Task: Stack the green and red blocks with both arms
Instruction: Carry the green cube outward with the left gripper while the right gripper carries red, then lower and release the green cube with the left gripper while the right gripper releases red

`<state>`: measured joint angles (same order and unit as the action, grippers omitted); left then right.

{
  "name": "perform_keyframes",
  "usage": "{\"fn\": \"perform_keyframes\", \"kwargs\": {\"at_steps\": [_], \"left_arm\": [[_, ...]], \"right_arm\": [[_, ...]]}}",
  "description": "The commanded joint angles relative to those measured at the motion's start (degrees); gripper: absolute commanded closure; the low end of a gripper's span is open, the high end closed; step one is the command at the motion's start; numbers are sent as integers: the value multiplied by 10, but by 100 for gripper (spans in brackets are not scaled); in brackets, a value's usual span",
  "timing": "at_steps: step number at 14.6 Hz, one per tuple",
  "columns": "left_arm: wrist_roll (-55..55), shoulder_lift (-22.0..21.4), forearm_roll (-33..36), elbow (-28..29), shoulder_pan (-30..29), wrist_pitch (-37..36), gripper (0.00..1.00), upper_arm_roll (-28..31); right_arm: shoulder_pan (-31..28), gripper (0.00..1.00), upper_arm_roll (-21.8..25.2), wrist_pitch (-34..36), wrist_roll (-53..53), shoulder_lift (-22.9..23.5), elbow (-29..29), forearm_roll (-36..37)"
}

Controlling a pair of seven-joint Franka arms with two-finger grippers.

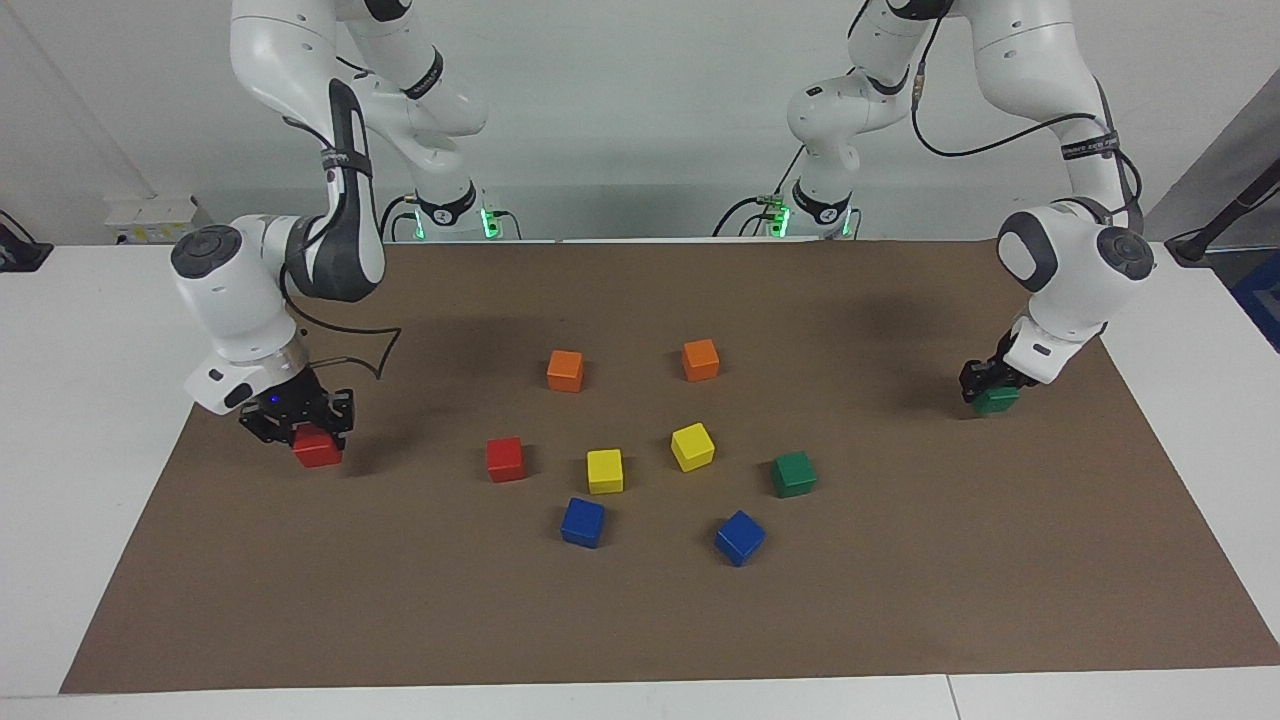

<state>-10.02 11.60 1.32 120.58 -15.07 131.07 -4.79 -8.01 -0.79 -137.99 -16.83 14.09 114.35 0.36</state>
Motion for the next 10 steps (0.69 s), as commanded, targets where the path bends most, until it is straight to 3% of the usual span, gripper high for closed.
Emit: {"fn": "perform_keyframes", "kwargs": {"at_steps": [1, 10], "left_arm": [[-22, 11, -6, 5, -13, 26, 100, -2], [-33, 23, -6, 7, -13, 45, 100, -2]], "right_arm": [[-17, 78, -7, -26, -25, 24, -4, -3], [-18, 76, -7, -43, -29, 38, 21, -41]]}}
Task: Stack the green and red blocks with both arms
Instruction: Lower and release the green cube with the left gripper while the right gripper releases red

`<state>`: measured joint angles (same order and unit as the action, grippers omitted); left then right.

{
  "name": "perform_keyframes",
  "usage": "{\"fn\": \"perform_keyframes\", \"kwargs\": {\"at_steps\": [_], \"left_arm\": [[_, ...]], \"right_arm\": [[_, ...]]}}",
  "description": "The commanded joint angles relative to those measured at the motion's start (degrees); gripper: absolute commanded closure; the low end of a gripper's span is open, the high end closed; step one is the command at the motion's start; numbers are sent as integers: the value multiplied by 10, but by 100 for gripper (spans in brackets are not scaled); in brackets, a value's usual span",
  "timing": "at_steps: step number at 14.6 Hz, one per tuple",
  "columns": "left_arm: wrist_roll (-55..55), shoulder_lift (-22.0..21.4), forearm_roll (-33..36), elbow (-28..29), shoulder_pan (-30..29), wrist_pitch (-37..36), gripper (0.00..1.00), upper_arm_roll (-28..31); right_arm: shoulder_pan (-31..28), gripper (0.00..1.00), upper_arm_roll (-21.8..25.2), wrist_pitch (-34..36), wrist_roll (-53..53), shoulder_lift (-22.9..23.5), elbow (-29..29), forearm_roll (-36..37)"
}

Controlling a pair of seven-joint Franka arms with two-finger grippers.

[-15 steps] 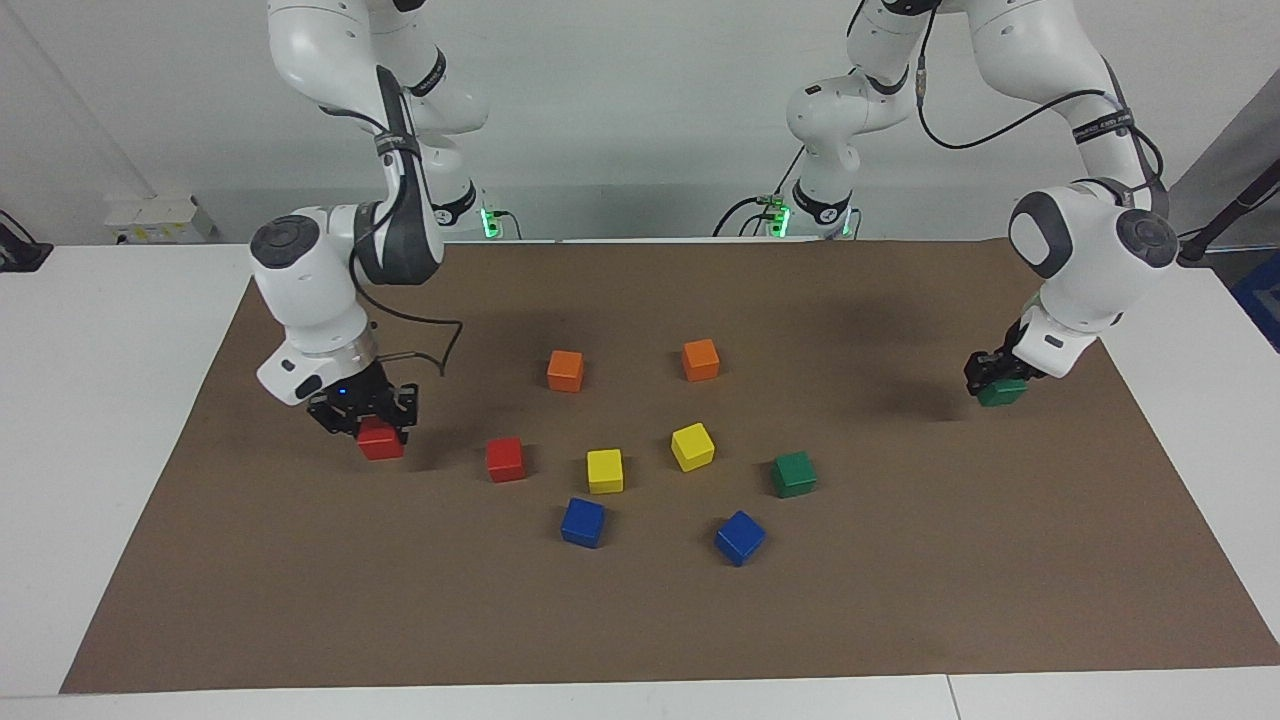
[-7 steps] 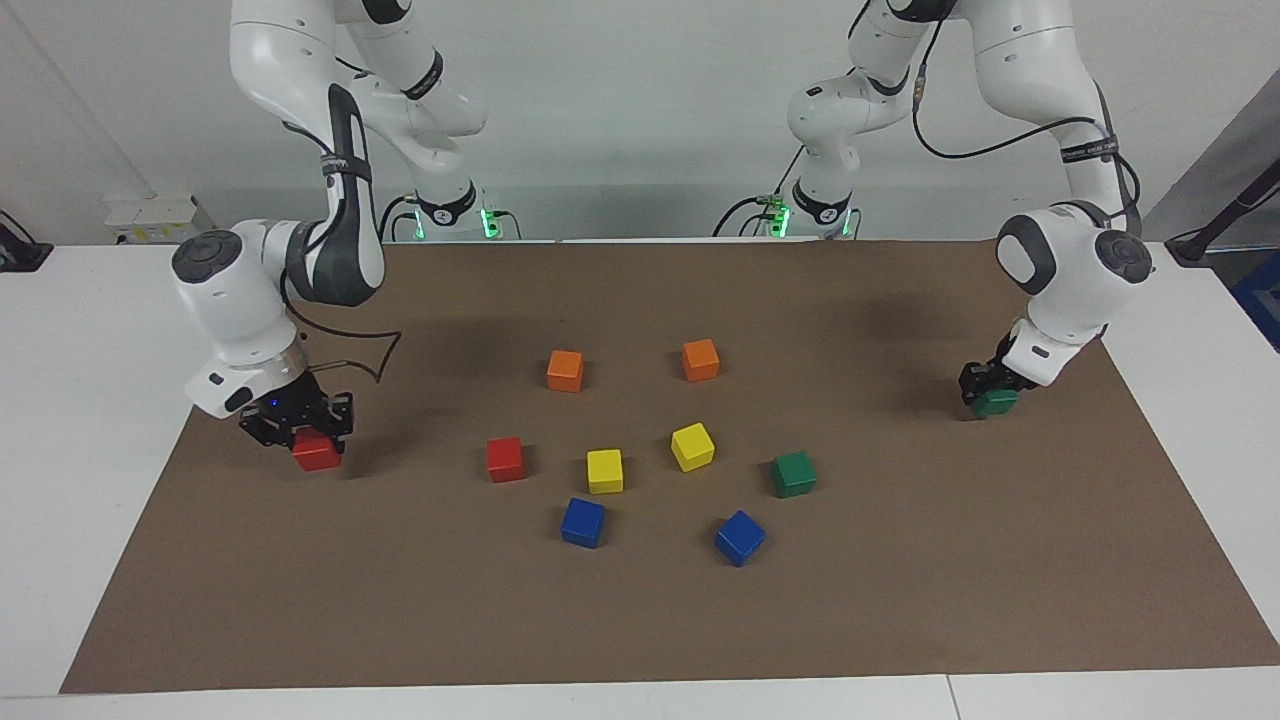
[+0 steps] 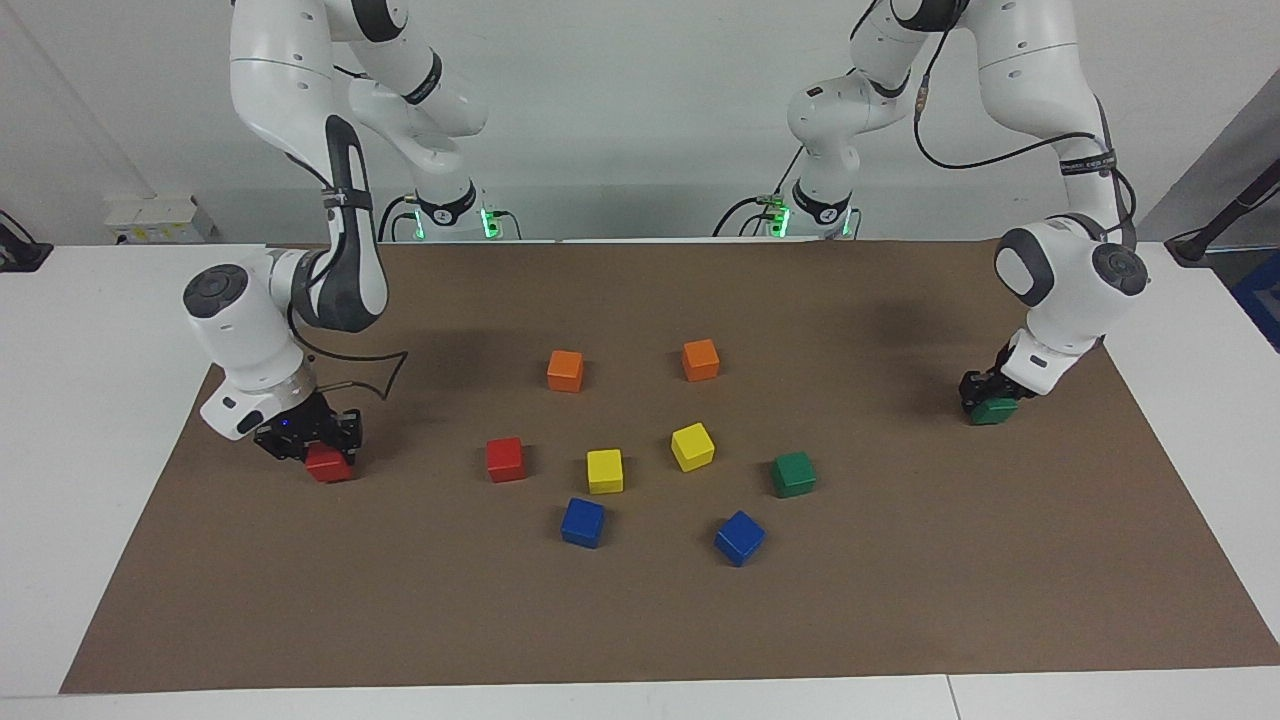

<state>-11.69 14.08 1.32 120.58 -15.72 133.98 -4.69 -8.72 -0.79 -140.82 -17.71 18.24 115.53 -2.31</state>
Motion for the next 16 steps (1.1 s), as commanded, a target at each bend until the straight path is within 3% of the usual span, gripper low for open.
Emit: {"fn": "perform_keyframes", "kwargs": {"at_steps": [1, 2, 3, 4, 5, 6, 11, 13, 16], "left_arm": [[-18, -2, -6, 7, -6, 15, 100, -2], [-25, -2, -6, 8, -6, 15, 42, -2], [-34, -2, -6, 9, -6, 15, 0, -2], [-41, -2, -6, 9, -7, 15, 0, -2], [-45, -2, -6, 8, -8, 14, 0, -2], [-44, -2, -6, 6, -7, 14, 0, -2], [-41, -5, -6, -17, -5, -17, 0, -4], [-38, -4, -11, -89, 3, -99, 0, -5], [8, 7, -37, -199, 51, -196, 0, -4]], "right_arm": [[-10, 76, -7, -15, -20, -4, 10, -15], [-10, 76, -7, -15, -20, -5, 13, -15], [-10, 76, -7, -15, -21, -5, 13, -15], [-10, 74, -7, -15, -21, -5, 13, -16], [-9, 51, -7, -15, -21, -5, 13, -16], [-9, 2, -7, -16, -19, -5, 13, -16], [-5, 0, -7, -16, -18, -4, 8, -16], [2, 0, -8, -13, -10, -6, -3, -16], [70, 0, -8, 33, 117, -26, -34, -16]]}}
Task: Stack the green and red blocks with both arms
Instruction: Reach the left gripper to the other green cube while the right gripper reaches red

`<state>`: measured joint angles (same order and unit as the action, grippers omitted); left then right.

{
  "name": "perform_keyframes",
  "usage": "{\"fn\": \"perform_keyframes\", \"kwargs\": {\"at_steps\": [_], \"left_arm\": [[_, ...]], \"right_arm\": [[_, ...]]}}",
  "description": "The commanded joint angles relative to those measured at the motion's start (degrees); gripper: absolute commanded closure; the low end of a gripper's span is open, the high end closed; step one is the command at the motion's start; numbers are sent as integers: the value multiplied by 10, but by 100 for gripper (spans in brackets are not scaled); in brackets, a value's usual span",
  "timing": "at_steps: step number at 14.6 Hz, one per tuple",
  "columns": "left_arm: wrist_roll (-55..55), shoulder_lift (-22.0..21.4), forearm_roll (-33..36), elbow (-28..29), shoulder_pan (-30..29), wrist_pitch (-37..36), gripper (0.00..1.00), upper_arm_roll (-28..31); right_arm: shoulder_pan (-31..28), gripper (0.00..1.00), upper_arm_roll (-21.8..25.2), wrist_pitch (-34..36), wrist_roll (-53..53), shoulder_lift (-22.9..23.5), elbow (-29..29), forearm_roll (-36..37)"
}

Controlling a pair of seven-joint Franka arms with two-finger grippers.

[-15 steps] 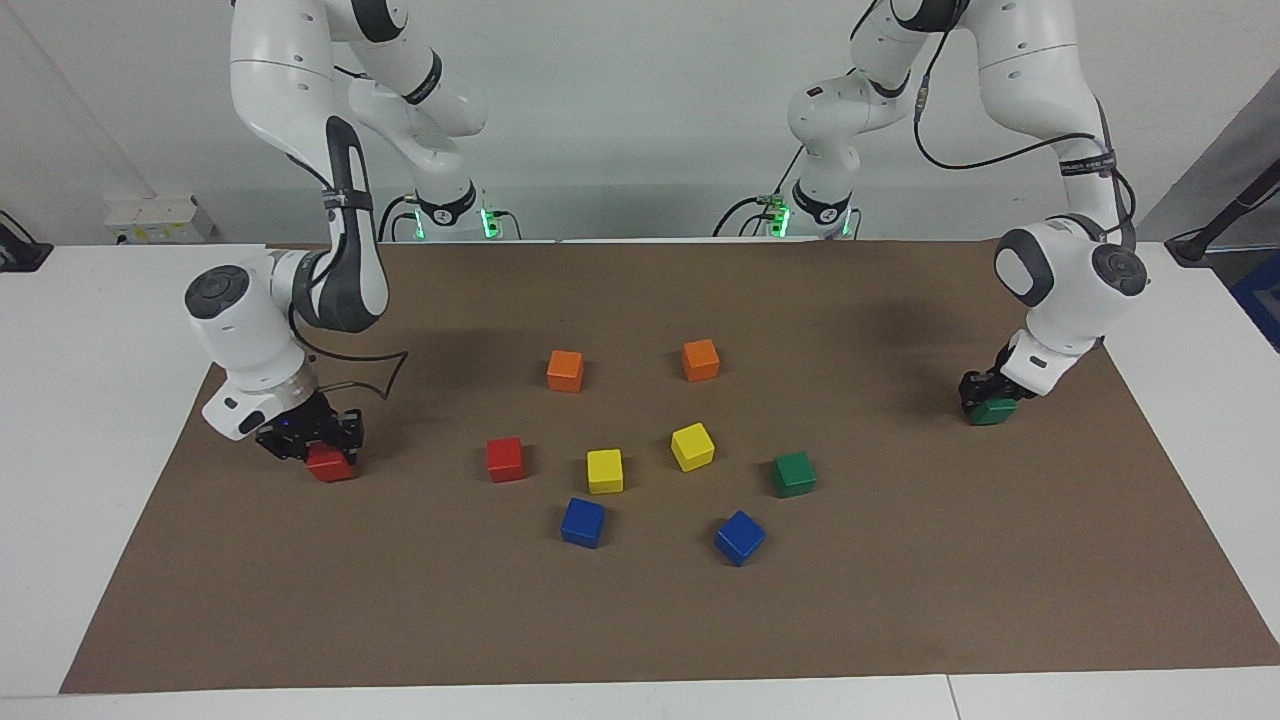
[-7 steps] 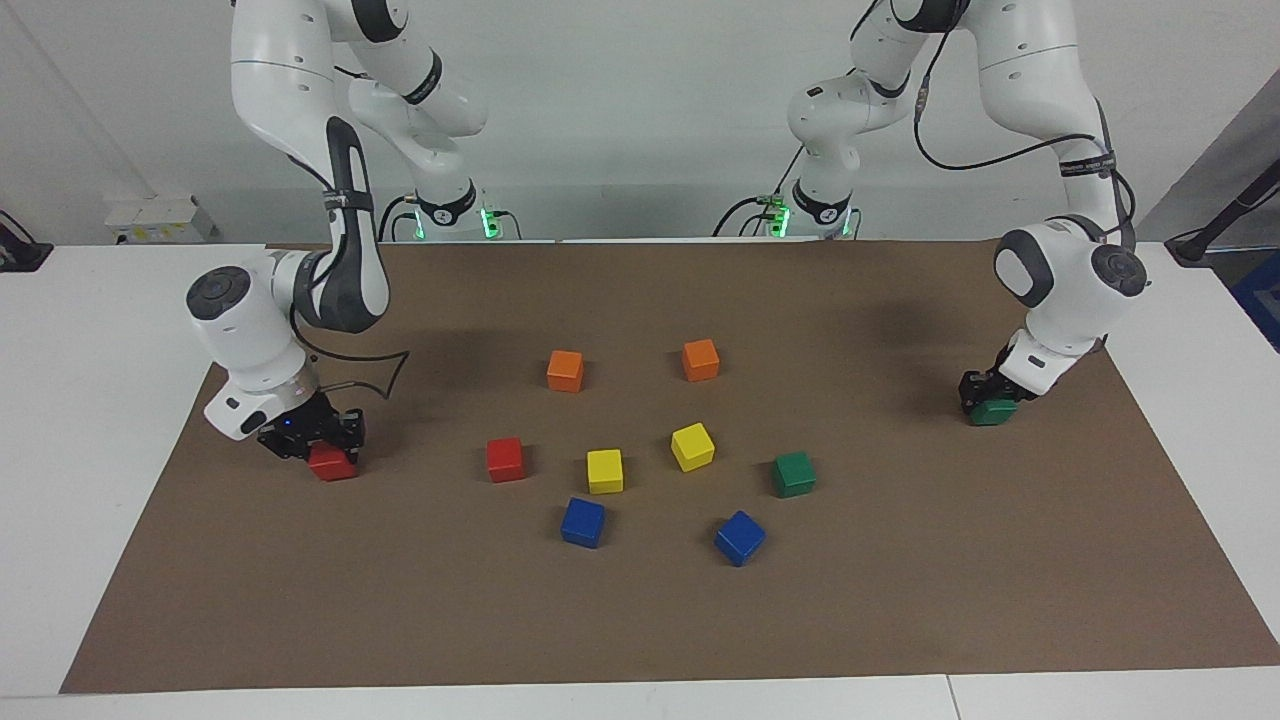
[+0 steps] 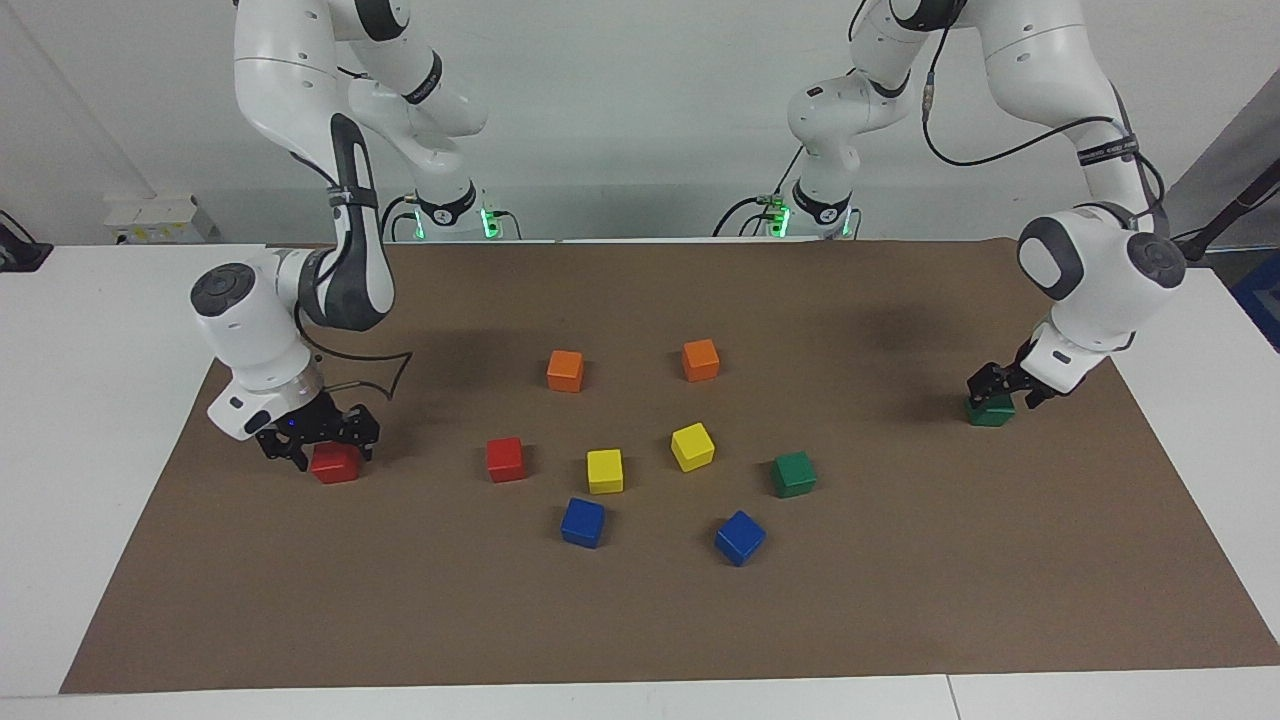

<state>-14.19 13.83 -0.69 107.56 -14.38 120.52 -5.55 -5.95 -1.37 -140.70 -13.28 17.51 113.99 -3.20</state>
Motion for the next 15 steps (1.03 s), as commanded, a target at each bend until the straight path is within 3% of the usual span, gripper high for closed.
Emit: {"fn": "perform_keyframes", "kwargs": {"at_steps": [1, 3, 6, 10, 15], "left_arm": [[96, 18, -17, -95, 57, -78, 0, 5], [196, 30, -18, -123, 119, -85, 0, 5], [309, 42, -17, -135, 190, -78, 0, 5], [447, 119, -9, -204, 279, -73, 0, 8], [465, 153, 25, -195, 301, -1, 0, 7]], "right_arm": [[68, 0, -1, 68, 114, -19, -47, -2], [110, 0, -1, 121, 195, -13, -102, 3], [165, 0, -1, 110, 294, -2, -108, 33], [190, 0, -2, 56, 323, 2, -70, 40], [218, 0, -2, -12, 352, 2, -9, 40]]}}
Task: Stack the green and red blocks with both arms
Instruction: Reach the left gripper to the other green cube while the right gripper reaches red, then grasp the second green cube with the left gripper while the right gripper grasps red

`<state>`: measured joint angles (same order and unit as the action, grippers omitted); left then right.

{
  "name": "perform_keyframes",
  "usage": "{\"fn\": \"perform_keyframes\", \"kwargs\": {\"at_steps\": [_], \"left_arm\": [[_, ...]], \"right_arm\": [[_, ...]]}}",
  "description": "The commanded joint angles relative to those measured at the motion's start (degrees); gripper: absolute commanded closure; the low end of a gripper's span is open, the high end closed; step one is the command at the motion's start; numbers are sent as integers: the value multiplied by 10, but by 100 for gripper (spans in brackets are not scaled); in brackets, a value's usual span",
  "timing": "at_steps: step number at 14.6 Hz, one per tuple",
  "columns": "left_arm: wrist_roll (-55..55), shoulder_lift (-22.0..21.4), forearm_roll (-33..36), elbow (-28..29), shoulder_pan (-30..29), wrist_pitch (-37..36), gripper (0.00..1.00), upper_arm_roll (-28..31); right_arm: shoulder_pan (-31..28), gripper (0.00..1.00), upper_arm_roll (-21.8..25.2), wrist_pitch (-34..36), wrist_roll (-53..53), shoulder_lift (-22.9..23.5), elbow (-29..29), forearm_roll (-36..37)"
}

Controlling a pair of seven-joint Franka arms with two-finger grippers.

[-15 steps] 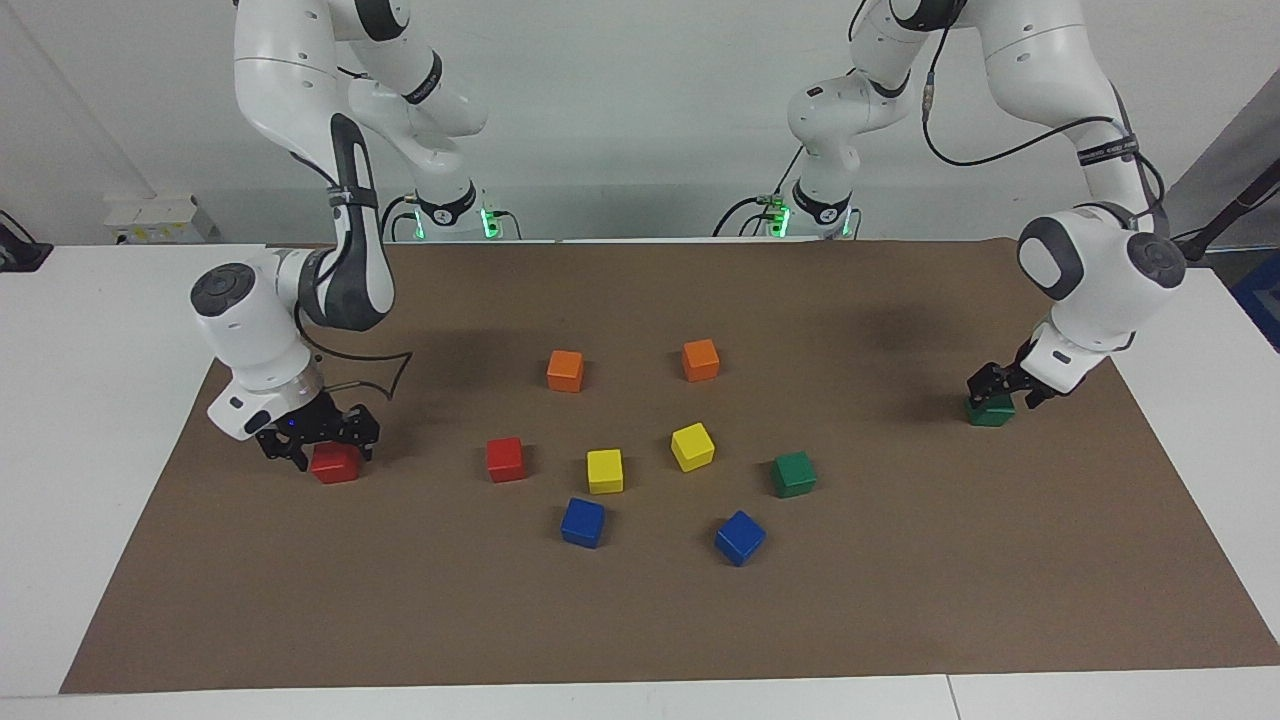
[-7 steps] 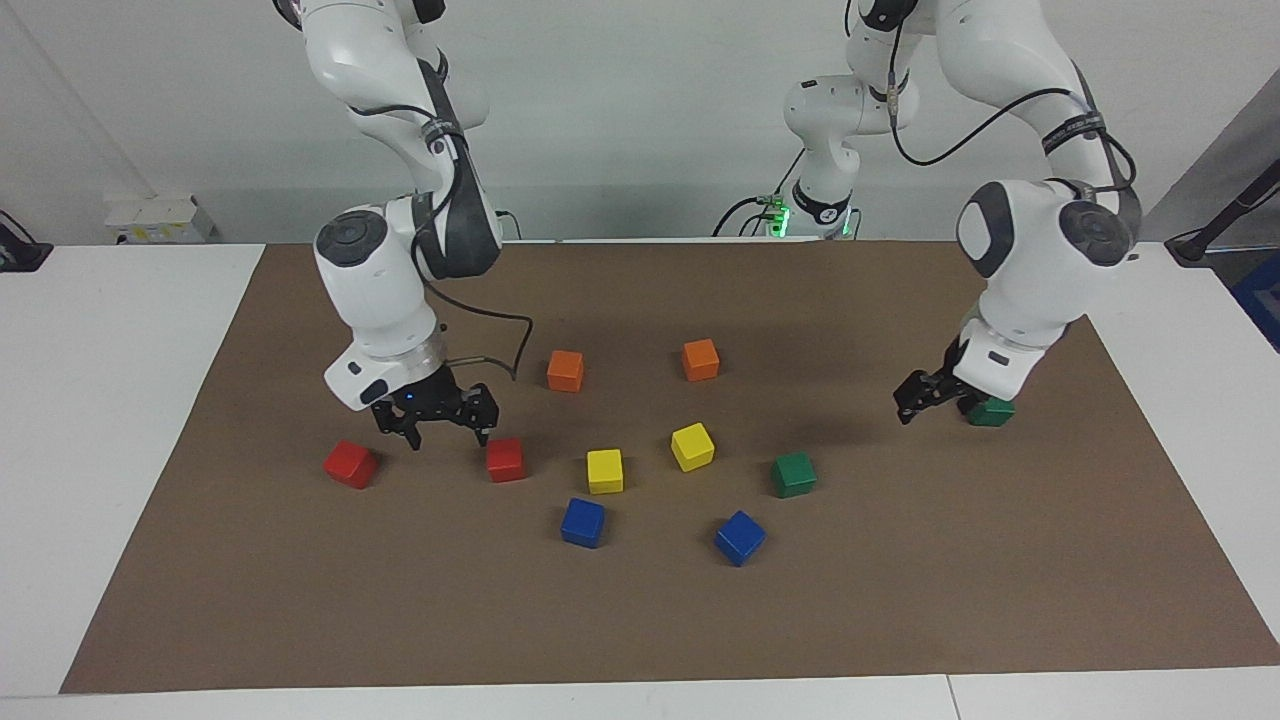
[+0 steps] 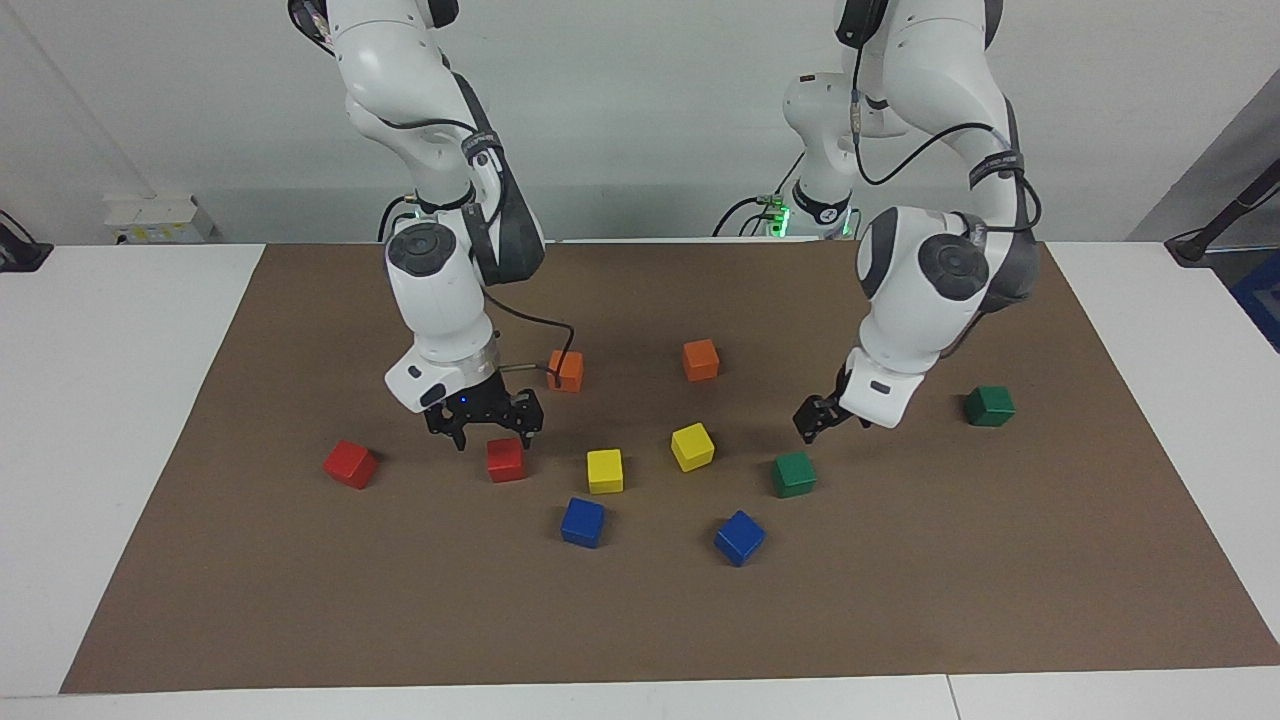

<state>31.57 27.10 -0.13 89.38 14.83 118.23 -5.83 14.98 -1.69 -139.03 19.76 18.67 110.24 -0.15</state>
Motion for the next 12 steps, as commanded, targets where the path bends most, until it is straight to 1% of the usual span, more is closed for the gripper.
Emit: {"fn": "perform_keyframes", "kwargs": {"at_steps": [1, 3, 6, 7, 11, 12], "left_arm": [[8, 20, 26, 0, 8, 32, 0, 10], [7, 20, 40, 9, 7, 42, 0, 10], [8, 21, 41, 58, 11, 108, 0, 10], [6, 21, 42, 66, 10, 118, 0, 10], [-1, 21, 63, 78, 11, 130, 0, 8], [-3, 21, 64, 78, 11, 133, 2, 8]], "right_arm": [[8, 0, 1, -41, 22, -7, 36, 9], [8, 0, 1, -60, 22, 0, 44, 9], [-2, 0, 1, -70, 4, 4, 48, 9], [-4, 0, 2, -71, -3, 3, 50, 9], [-10, 0, 2, -74, -6, 3, 57, 9], [-10, 0, 1, -77, -6, 3, 57, 9]]}}
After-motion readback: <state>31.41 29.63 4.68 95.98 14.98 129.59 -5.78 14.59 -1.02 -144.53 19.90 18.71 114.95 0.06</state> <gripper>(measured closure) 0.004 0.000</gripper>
